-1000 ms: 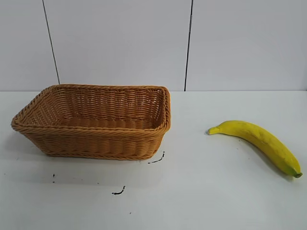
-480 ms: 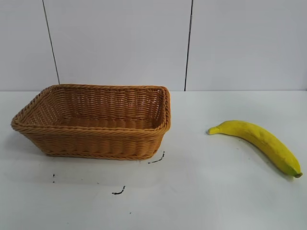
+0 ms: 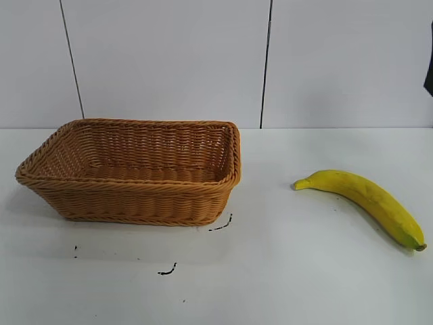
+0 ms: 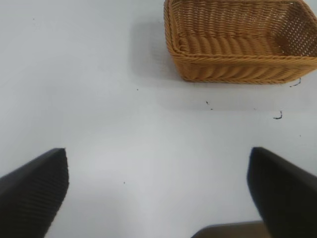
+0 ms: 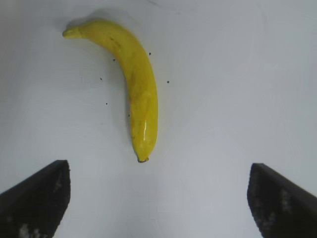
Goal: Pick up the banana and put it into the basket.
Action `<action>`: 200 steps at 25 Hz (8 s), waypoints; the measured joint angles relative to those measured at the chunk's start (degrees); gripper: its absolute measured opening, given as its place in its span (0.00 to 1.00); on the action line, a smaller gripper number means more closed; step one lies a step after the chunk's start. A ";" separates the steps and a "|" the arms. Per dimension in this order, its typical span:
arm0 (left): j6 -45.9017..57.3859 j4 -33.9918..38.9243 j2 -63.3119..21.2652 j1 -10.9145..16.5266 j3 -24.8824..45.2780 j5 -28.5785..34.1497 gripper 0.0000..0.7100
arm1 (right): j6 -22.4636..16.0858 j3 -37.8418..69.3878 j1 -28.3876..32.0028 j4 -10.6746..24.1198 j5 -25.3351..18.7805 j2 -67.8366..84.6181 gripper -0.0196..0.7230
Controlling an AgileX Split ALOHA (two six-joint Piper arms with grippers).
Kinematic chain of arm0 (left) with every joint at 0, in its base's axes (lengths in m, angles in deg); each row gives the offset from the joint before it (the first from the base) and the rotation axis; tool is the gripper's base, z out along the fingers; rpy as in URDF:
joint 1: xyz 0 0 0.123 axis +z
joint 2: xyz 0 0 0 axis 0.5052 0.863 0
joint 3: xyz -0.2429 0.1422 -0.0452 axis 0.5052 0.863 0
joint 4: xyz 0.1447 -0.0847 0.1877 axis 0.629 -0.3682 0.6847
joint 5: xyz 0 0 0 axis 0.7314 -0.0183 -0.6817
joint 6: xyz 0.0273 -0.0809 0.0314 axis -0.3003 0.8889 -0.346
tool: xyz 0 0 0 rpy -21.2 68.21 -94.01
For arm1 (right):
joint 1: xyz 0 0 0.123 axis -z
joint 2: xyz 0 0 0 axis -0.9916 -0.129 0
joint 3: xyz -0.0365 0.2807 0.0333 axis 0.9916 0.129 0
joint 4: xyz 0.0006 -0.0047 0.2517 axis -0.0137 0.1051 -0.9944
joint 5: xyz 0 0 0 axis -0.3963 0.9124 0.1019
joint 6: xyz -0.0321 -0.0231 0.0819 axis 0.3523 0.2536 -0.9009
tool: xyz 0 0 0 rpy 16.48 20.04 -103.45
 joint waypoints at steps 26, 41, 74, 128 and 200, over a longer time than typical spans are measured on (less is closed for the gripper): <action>0.00 0.00 0.00 0.00 0.00 0.00 0.98 | 10.12 -2.46 -4.07 -1.64 1.93 -9.26 0.96; 0.00 0.00 0.00 0.00 0.00 0.00 0.98 | 8.84 -2.48 -4.07 -1.54 10.68 -22.19 0.96; 0.00 0.00 0.00 0.00 0.00 0.00 0.98 | 6.96 -2.55 -4.09 -1.47 11.00 -24.65 0.46; 0.00 -0.01 0.00 0.00 0.00 0.00 0.98 | 22.02 -47.18 -37.82 2.41 5.60 -30.70 0.46; 0.00 -0.01 0.00 0.00 0.00 0.00 0.98 | -11.05 -49.69 -4.16 0.51 -10.24 -33.35 0.91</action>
